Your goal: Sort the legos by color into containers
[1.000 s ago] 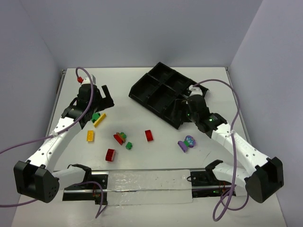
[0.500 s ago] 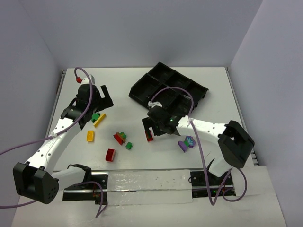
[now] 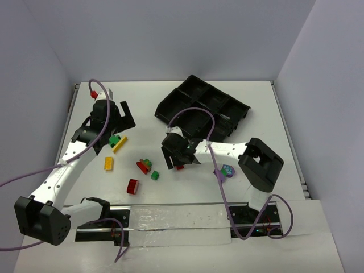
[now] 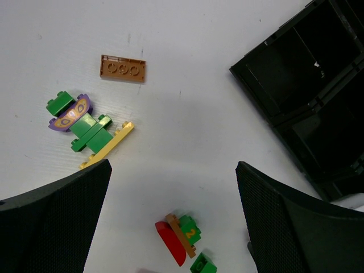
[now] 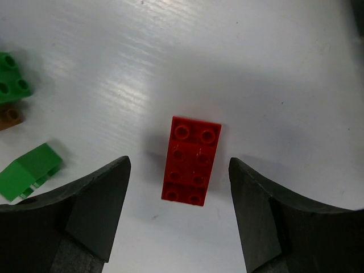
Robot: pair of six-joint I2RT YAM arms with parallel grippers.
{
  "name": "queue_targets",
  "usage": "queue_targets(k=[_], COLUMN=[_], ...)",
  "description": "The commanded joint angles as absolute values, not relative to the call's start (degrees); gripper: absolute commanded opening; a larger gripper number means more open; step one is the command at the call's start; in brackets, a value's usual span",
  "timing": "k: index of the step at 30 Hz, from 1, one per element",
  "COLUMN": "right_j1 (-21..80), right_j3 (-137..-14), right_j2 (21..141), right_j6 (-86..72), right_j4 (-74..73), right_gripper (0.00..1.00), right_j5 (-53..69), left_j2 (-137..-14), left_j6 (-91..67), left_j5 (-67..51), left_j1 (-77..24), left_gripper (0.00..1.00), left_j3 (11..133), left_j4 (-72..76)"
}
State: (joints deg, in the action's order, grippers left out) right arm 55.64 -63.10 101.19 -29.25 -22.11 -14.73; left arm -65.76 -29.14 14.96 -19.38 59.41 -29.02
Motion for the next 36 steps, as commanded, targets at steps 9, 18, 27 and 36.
queue_targets(k=[9,18,27,36], right_j1=[55.90,55.90,56.19,57.27], right_j3=[-63.62,-64.54,-64.62,-64.21], right_j2=[102.06,103.52,104.59,98.48], right_j6=[-32.61,-32.82,-33.38,-32.66], right_j4=[-21.76,-22.71,-23.07,-23.25], right_gripper=[0.64,0.53,0.52,0.27], right_j5=[-19.05,-17.76,-17.81,-20.56], left_j2=[-64.86,-63.21,-63.62,-62.75], left_j6=[-28.39,-28.85,-27.65,-28.58], left_j5=[14.22,14.63,14.89,12.52], left_j1=[-19.07,-19.07,-19.07,-19.07], left_gripper=[0.99,0.99,0.99,0.99], left_j3=[60.55,59.65,61.30,57.95], left_j4=[-31.42,-32.78,-34.01,-31.13])
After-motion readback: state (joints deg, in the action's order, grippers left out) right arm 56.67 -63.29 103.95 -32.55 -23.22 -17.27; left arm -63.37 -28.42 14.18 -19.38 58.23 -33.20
